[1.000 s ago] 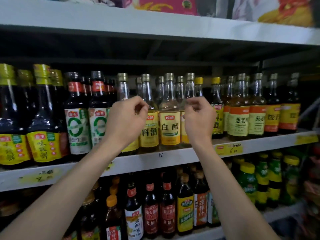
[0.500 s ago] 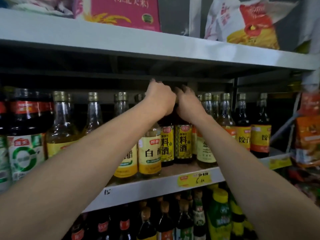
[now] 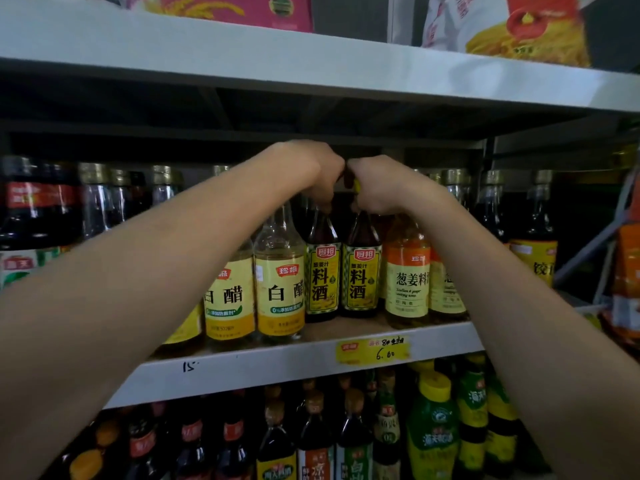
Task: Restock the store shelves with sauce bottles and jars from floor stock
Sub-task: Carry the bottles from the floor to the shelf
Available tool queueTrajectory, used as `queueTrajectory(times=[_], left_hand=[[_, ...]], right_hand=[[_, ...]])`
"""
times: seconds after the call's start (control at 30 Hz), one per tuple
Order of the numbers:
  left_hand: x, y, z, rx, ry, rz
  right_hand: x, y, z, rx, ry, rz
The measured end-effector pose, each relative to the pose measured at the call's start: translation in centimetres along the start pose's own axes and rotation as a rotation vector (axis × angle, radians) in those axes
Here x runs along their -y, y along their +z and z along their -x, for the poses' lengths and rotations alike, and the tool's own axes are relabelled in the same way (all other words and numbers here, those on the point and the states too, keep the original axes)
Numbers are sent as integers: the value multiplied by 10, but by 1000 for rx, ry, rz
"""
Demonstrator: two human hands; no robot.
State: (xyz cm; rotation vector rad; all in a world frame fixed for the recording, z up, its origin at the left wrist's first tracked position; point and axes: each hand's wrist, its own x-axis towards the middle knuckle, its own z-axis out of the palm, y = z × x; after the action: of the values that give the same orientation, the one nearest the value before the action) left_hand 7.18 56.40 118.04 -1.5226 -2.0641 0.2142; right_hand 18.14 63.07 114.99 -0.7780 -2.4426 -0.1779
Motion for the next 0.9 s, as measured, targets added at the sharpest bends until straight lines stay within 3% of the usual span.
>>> queueTrajectory(times=[0.13, 0.53, 0.9], left_hand=[[-3, -9, 16, -43, 87, -12], [-13, -22, 71, -317, 311, -201], [-2, -62, 159, -656, 531, -93]], right_hand=[[5, -12, 30, 30, -26, 59], [12, -24, 96, -173, -115, 17], [67, -80, 177, -298, 9, 135]])
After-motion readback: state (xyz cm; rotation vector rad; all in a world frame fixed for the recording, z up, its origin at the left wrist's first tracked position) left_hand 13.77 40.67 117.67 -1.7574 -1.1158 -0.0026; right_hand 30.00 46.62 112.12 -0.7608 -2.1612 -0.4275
